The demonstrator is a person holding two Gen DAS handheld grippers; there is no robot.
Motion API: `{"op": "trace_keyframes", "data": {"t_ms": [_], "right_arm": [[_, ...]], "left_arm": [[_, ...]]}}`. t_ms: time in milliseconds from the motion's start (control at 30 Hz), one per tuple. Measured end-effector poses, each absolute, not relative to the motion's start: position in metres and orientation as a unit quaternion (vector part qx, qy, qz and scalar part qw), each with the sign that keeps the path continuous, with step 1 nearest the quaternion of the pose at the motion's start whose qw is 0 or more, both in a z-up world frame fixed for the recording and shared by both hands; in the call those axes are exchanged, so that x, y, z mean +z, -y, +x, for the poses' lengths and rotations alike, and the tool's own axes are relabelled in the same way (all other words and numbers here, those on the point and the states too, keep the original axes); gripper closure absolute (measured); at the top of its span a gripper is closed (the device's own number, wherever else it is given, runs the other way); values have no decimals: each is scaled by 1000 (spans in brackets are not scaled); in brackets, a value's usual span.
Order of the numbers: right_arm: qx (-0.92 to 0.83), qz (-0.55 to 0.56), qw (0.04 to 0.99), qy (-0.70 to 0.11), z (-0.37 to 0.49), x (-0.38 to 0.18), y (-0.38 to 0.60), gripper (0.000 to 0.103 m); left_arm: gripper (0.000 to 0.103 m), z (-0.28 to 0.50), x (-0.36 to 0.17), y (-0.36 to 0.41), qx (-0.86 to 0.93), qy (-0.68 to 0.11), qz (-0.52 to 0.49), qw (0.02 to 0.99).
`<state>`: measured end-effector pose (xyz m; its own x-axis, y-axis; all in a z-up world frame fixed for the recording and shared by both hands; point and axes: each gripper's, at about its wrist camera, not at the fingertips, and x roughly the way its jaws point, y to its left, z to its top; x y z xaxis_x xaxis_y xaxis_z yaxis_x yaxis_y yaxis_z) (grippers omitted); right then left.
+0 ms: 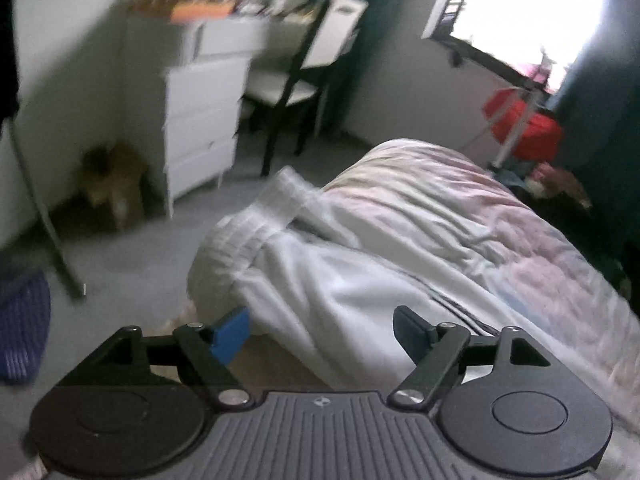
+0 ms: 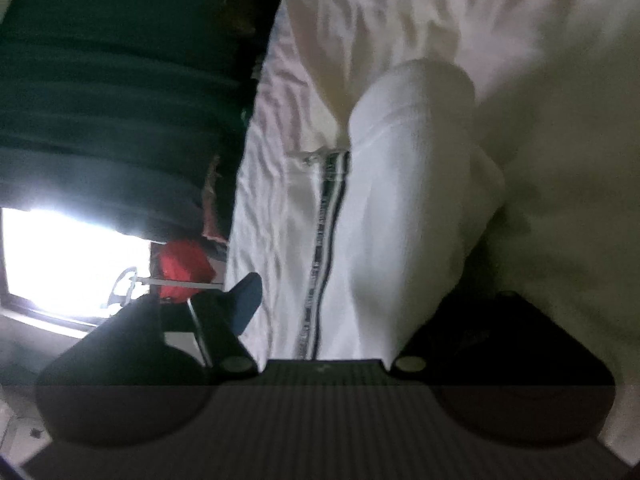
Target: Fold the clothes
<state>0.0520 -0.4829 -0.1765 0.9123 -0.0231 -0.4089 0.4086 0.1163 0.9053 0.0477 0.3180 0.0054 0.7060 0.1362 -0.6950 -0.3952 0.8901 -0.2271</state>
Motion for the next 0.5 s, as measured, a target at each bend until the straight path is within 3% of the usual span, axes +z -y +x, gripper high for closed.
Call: {"op": "trace_keyframes", "data": {"t_ms": [300, 500], "right_arm": [[-131, 653, 742, -71, 50, -171, 490, 31], [-173, 645, 739, -93, 55, -176, 493, 31]], "left_arm": [[21, 60, 23, -219, 75, -312, -165, 933], [18, 87, 0, -143, 31, -305, -152, 939]]}}
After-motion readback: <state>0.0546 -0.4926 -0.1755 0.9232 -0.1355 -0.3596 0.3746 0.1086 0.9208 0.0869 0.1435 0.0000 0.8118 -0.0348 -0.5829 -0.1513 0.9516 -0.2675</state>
